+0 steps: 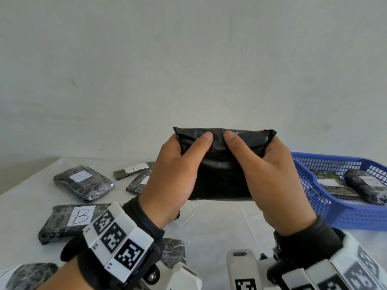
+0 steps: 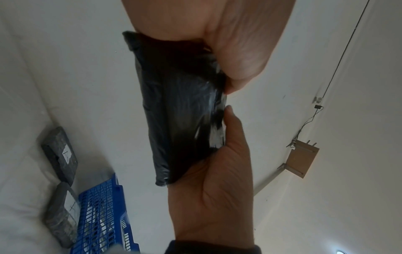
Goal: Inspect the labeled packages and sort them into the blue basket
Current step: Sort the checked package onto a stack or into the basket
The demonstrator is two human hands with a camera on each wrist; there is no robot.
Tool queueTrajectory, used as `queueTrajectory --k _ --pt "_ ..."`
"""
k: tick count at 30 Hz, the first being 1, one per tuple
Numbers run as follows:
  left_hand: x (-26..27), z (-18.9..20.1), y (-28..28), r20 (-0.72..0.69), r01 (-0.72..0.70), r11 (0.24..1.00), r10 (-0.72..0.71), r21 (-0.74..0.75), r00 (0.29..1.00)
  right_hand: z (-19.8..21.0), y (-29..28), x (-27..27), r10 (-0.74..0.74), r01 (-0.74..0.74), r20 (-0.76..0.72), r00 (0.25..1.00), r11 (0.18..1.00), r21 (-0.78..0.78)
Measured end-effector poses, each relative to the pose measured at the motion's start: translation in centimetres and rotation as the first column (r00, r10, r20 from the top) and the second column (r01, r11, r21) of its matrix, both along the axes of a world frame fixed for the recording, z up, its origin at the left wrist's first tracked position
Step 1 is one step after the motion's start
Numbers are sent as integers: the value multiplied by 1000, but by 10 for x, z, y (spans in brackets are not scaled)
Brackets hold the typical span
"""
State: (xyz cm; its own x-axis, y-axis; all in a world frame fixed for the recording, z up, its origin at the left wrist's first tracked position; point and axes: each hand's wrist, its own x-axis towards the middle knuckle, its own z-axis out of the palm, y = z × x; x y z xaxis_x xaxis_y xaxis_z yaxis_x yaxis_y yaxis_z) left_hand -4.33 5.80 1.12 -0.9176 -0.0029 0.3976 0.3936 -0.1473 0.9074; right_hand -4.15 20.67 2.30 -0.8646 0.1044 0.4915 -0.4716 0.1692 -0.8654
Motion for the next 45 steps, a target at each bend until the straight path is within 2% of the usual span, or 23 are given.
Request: queueTrajectory --k 5,7,9,12,15,18,22,25,30,33,37,41,45 --pt "-2 -1 -1 8 3 999 -4 36 1000 1 4 0 -42 42 -30 999 999 -6" --pt "-4 -1 -2 -9 -44 998 44 41 999 3 5 0 -17 18 14 1000 997 -70" --pt "-6 0 -5 20 -38 998 38 42 999 4 9 -1 -23 24 35 999 998 -54" --pt "-7 1 -9 87 1 1000 -1 -5 996 4 11 -2 -8 11 65 998 998 -60" --pt "-10 3 -12 79 -22 1000 24 -14 997 4 12 -2 58 -45 94 994 989 -138" --pt "-9 7 -16 96 -9 999 14 -49 995 4 14 -4 33 -27 46 998 992 -126" --pt "-7 8 -16 56 -11 995 16 -103 998 6 12 -1 83 -71 54 995 978 -195" --pt "-6 8 -17 99 43 987 -28 -154 995 5 13 -2 -7 7 5 1000 993 -116" --pt "-7 6 -14 81 13 984 1 -178 997 5 11 -1 -11 14 15 1000 987 -159" --pt "-6 5 -13 101 45 981 -26 -187 995 4 11 -3 -76 72 -30 997 991 -117" --pt "-4 5 -11 49 19 974 -8 -224 999 4 11 -3 -76 73 -17 997 990 -120" --pt "-4 1 -6 44 -11 979 20 -204 999 2 9 -2 -155 156 -66 986 988 4" --pt "-1 0 -2 3 -43 980 44 -193 999 2 4 1 -159 161 -87 984 987 19"
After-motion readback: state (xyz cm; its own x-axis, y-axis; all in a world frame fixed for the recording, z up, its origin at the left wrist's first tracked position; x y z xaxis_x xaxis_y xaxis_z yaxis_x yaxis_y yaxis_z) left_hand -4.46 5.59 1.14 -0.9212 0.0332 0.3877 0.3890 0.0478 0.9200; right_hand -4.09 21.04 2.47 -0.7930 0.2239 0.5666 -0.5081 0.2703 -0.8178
